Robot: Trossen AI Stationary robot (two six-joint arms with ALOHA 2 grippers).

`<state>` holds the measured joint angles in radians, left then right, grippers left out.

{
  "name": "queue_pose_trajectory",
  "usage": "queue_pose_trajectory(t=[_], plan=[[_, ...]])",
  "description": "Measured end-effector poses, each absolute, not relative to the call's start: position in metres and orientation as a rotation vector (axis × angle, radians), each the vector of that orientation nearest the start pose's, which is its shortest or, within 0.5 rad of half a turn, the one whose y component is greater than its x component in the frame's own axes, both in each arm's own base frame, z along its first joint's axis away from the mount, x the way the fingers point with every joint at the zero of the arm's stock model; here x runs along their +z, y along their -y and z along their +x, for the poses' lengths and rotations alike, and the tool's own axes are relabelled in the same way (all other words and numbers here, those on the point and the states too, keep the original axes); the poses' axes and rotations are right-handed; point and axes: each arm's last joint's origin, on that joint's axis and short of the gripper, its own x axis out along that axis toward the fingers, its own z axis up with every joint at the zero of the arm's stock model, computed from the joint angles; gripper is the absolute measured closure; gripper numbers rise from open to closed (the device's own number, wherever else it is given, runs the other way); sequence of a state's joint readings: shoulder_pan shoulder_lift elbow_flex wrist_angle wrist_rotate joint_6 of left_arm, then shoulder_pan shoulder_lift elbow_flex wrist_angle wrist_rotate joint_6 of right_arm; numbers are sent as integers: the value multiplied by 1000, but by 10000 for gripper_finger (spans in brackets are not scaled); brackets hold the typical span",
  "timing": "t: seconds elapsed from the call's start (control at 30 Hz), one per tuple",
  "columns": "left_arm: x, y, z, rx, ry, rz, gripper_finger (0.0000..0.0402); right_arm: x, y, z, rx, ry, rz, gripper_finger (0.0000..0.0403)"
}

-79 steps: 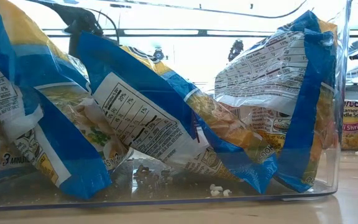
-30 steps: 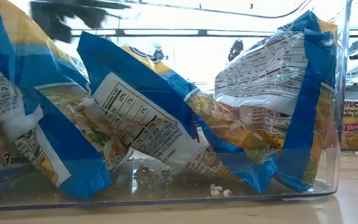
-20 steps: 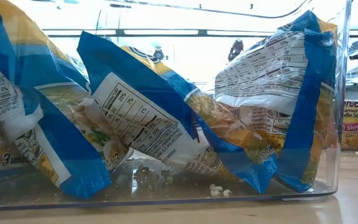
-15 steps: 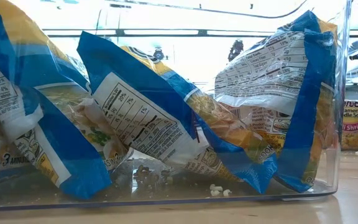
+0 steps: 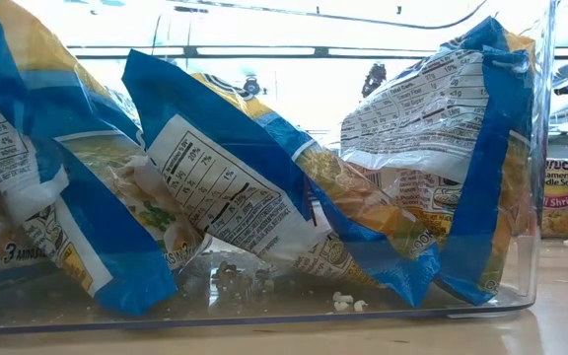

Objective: Sort Maruchan noodles
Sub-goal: Put the orange noodle pack into the top left transparent bin

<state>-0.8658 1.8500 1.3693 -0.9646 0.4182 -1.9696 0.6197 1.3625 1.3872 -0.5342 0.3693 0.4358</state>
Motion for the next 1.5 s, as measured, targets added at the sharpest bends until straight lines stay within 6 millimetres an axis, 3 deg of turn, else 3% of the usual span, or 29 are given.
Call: queue_pose_trajectory(t=[0.17,0.4,0.73,0.93,1.27,1.37,1.5], plan=[[190,277,225,898,-1615,-1132,223,384,-156,244,110,-473,154,243],[180,282,217,990,-1678,-1091,230,387,-145,246,93,-459,105,243],[175,276,212,1088,-1530,-1035,230,387,-136,251,84,-467,114,243],[172,272,212,1191,-1560,-1031,217,386,-136,251,85,-472,113,243],[146,279,217,1242,-1612,-1020,211,385,-135,250,83,-490,104,243],[146,278,218,1241,-1610,-1010,228,384,-135,250,81,-498,100,243],[147,276,216,1249,-1615,-980,283,383,-135,249,79,-508,94,243]])
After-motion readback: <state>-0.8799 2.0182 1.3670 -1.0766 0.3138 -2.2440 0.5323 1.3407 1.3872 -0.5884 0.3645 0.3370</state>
